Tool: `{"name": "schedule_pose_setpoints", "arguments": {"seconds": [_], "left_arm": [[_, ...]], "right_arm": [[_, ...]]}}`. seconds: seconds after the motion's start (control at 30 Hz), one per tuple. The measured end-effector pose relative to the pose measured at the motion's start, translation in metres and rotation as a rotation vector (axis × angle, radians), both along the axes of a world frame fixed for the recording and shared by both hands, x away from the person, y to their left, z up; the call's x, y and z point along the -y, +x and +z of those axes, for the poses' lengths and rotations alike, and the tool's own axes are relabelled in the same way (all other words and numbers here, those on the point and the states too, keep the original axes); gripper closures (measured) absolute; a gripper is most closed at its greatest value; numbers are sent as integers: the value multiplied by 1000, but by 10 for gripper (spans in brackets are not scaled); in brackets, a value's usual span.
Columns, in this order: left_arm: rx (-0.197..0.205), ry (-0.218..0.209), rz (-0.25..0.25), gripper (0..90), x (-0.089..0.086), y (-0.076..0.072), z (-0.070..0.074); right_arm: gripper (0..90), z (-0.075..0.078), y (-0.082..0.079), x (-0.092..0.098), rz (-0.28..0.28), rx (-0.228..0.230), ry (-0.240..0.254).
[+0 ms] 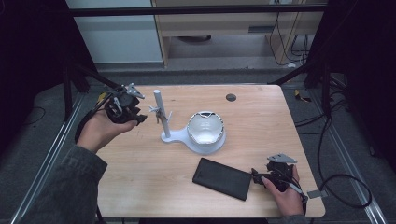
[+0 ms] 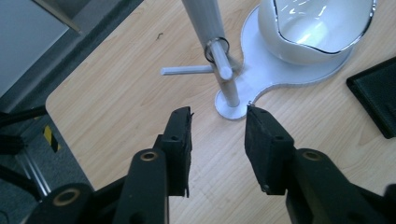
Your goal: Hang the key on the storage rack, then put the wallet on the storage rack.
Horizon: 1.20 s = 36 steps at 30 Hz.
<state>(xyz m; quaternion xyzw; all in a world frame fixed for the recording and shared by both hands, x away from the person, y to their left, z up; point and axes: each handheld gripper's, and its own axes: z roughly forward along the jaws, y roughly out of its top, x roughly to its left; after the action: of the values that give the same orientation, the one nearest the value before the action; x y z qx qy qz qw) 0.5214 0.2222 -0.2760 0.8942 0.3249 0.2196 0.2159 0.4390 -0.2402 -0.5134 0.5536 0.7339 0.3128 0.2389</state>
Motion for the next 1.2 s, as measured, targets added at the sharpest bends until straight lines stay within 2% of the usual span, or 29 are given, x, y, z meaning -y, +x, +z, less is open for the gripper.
{"name": "schedule_pose_setpoints", "arguments": {"seconds": [0.03, 0.13, 0.2, 0.23, 0.27, 0.37, 0.4, 0.43, 0.47, 0.57, 0.63, 0.7, 0.83, 0.87, 0.9, 0.93, 0.97, 1.03, 1.2], "left_arm": [[16, -19, -6, 571, -3, -7, -7], [33, -49, -8, 497, -6, -17, -17], [37, -54, -11, 442, -7, -20, -20], [46, -62, -12, 391, -8, -25, -29], [46, -62, -12, 365, -8, -25, -29], [38, -85, -13, 265, -10, -31, -46], [38, -85, -13, 233, -10, -31, -46], [28, -93, -11, 187, -10, -33, -49], [32, -120, -11, 163, -10, -37, -56], [39, -150, -53, 82, -7, -46, -70], [52, -174, -79, 79, -3, -54, -83], [44, -200, -90, 79, 2, -59, -95], [7, -236, -121, 86, 16, -71, -123], [7, -236, -121, 91, 16, -71, -123], [-15, -254, -134, 96, 23, -74, -134], [-15, -254, -134, 101, 23, -74, -134], [-28, -239, -152, 104, 31, -77, -147], [-45, -246, -168, 111, 39, -80, -159], [-56, -262, -191, 150, 52, -84, -174]], "right_arm": [[4, 0, 0, 0, -1, 0, 2], [4, 0, 0, 0, -1, 0, 4], [4, 0, 0, 0, -1, 0, 4], [4, 0, 0, 0, -1, 0, 4], [4, 0, 0, 0, -1, 0, 4], [4, 0, 0, 0, -1, 0, 4], [4, 0, 0, 0, -1, 0, 4], [4, 0, 0, 0, -1, 0, 4], [4, 0, 0, 0, -1, 0, 4], [5, 0, 0, 0, -1, -1, 5], [11, 1, 0, 1, 6, -3, 0], [44, 2, -1, 2, 14, -8, 2], [40, 7, -5, 6, 15, 6, 11], [41, 8, -7, 7, 22, 18, 14], [43, 10, -8, 8, 27, 27, 11], [44, 11, -10, 8, 29, 31, 19], [48, 13, -12, 7, 41, 47, 14], [58, 15, -16, 5, 54, 56, 16], [88, 18, -20, 3, 64, 69, 8]]}}
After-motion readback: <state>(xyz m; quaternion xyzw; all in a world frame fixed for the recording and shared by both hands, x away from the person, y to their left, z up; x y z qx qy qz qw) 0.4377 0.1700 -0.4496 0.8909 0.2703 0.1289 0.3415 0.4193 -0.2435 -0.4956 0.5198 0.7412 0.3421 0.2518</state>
